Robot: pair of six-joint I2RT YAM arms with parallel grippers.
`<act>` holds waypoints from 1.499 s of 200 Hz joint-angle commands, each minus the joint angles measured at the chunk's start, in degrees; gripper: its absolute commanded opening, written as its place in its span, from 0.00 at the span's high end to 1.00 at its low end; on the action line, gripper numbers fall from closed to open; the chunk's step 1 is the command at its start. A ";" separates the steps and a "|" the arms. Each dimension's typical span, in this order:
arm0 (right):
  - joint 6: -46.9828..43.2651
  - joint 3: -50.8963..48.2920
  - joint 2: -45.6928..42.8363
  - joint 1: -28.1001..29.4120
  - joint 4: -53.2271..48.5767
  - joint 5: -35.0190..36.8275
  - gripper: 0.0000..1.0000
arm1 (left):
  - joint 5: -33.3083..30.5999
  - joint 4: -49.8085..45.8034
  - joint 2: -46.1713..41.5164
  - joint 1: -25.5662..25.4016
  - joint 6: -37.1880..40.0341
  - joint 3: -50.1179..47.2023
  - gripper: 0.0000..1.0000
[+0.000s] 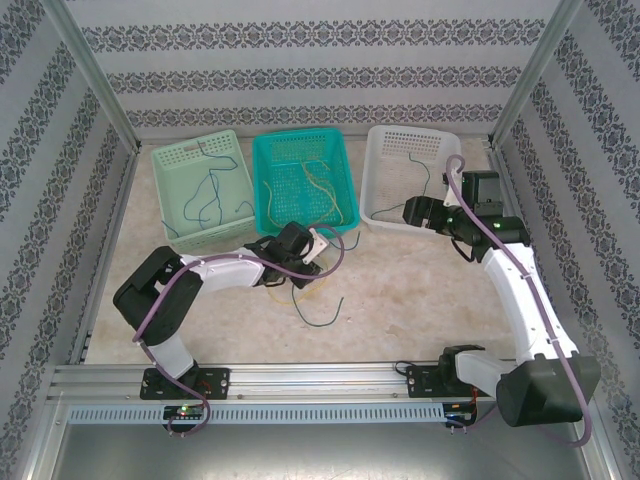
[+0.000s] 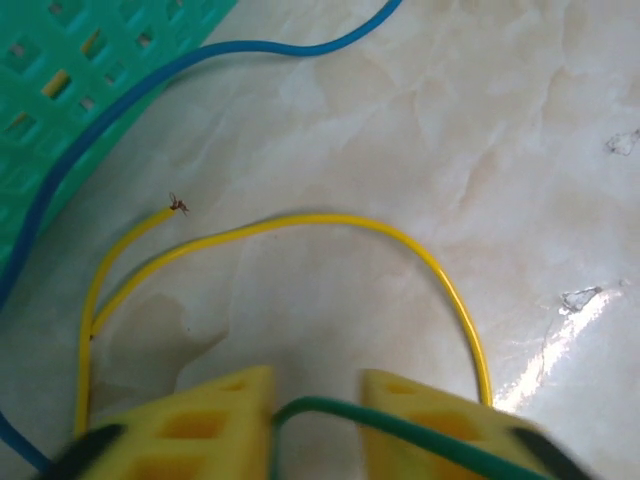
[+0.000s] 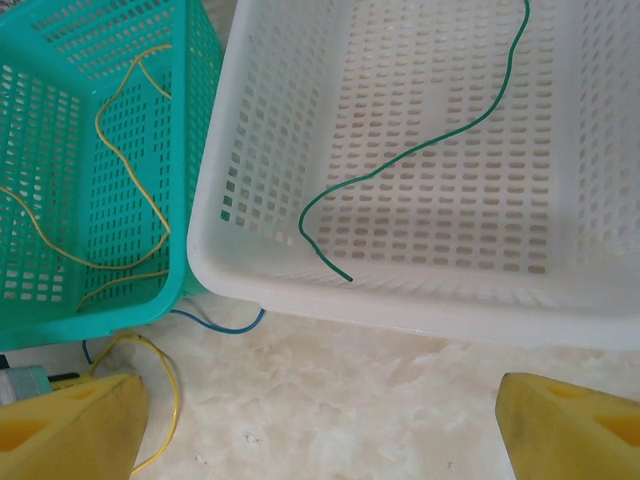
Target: Untangle the cables
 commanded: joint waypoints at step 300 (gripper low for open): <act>22.65 -7.04 6.10 26.30 15.58 5.44 0.28 | -19.52 3.70 -15.05 -1.03 -14.07 11.95 1.00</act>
